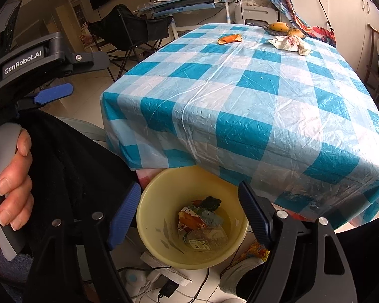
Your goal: Collect trash
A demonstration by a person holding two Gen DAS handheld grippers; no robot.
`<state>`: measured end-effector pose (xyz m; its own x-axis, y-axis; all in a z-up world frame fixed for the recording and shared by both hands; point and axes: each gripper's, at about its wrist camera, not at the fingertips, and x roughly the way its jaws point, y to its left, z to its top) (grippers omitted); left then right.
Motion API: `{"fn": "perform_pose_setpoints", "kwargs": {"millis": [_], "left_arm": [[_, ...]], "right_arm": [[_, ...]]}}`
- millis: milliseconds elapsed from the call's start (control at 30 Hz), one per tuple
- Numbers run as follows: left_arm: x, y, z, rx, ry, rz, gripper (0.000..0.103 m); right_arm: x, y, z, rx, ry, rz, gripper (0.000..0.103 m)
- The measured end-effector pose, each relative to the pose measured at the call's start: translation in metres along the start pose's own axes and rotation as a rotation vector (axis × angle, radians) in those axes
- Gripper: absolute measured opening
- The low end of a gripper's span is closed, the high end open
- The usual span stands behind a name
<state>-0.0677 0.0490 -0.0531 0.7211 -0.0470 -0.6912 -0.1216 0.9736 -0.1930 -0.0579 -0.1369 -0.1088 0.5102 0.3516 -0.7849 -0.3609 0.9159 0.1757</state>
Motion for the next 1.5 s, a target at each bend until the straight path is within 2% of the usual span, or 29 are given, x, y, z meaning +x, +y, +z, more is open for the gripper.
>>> {"fn": "perform_pose_setpoints", "kwargs": {"millis": [433,900,1300,1500], "left_arm": [[0.001,0.001,0.001,0.004,-0.009,0.015,0.091],[0.005,-0.019,-0.006,0.108,-0.023,0.080,0.092],[0.004,-0.016,-0.005,0.094,-0.027,0.077,0.094],[0.005,-0.017,-0.006,0.102,-0.024,0.081,0.095]], "right_arm": [[0.003,0.002,0.002,-0.015,-0.017,-0.045,0.082],[-0.008,-0.008,0.006,0.023,-0.073,-0.063,0.087],[-0.007,-0.005,0.006,-0.009,-0.085,-0.117,0.090],[-0.013,-0.007,0.008,-0.011,-0.123,-0.160,0.093]]}}
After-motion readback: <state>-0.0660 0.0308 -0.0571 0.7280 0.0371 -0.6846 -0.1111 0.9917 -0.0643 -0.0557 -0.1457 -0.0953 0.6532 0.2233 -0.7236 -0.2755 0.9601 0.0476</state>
